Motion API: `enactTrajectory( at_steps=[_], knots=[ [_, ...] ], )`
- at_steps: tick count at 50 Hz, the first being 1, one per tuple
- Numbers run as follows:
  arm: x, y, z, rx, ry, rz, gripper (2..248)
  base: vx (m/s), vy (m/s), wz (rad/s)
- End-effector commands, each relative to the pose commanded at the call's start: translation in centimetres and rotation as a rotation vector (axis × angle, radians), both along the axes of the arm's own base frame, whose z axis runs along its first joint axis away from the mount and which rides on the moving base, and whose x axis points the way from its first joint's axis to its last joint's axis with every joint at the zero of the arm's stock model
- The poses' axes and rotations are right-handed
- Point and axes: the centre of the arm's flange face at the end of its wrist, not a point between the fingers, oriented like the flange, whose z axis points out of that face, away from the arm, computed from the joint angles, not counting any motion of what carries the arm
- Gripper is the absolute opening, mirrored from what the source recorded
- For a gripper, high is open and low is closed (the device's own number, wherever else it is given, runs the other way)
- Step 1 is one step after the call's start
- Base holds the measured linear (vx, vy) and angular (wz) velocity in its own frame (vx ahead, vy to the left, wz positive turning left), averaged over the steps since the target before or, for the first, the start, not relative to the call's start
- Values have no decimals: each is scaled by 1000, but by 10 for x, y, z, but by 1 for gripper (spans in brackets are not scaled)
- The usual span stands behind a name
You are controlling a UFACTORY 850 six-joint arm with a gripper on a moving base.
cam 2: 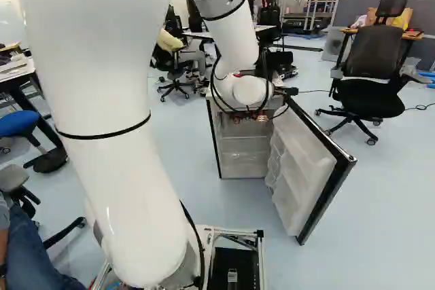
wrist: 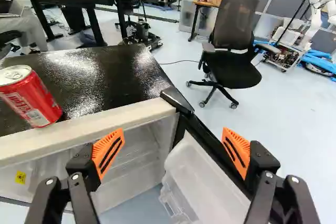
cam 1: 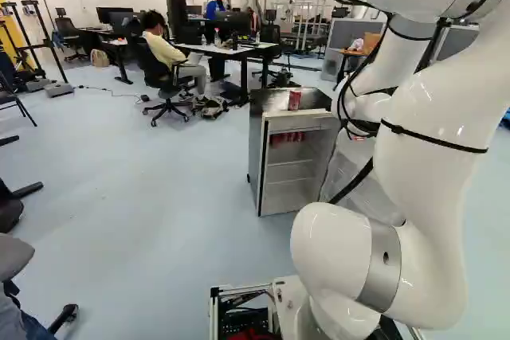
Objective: Grab a drink from the fridge
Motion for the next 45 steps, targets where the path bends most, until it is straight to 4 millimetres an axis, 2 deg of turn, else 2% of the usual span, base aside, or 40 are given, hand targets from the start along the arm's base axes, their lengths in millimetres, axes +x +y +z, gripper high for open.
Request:
enactTrajectory(
  at_steps=[45],
  knots=[
    [-14,-73,-4,1,7,-128,247,0,0,0]
  ],
)
